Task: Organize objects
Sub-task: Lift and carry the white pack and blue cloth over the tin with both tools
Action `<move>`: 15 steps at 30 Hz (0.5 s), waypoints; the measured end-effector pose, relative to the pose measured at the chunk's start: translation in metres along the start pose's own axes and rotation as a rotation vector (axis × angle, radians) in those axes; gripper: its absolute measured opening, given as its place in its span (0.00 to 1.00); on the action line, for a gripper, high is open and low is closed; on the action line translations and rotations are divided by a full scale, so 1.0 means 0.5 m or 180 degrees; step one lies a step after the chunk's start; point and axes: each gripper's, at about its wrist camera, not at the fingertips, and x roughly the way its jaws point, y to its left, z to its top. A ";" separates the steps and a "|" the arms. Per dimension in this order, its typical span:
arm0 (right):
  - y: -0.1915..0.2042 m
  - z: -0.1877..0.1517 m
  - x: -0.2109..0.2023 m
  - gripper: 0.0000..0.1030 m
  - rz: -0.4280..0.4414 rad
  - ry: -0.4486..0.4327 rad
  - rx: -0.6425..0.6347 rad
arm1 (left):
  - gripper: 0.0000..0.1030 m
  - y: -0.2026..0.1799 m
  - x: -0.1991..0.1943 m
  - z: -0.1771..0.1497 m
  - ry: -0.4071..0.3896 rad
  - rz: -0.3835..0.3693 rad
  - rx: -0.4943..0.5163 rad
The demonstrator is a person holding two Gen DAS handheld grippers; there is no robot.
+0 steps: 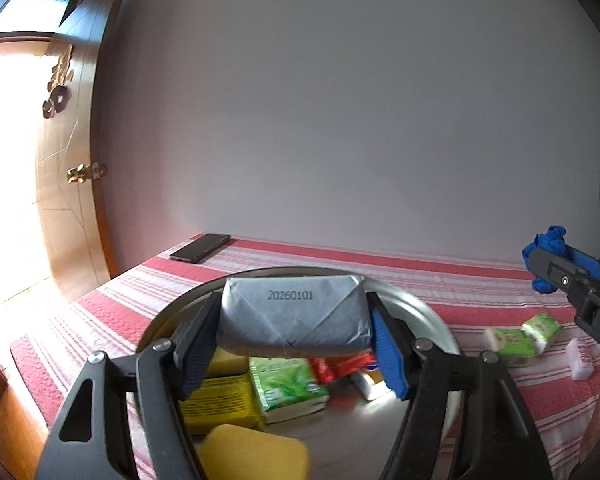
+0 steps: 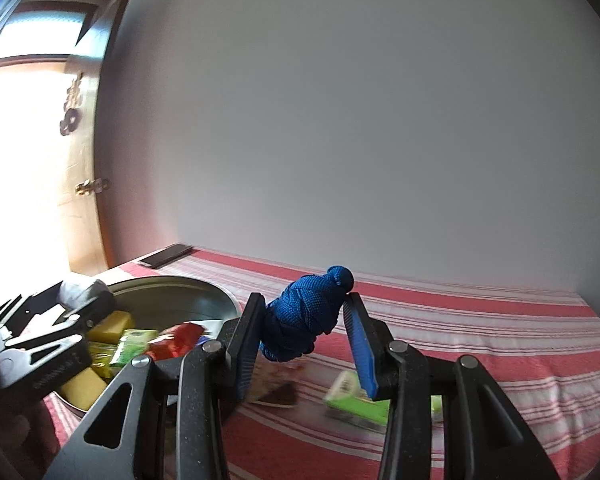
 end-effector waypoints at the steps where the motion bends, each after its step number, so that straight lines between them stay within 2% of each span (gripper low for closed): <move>1: 0.013 0.002 0.007 0.42 0.0050 0.0022 -0.0018 | 0.67 0.006 0.004 -0.001 0.0018 0.0027 -0.0001; 15: 0.117 0.010 0.077 0.42 0.0332 0.0242 -0.0227 | 0.67 0.054 0.044 -0.009 0.0204 0.0203 -0.0019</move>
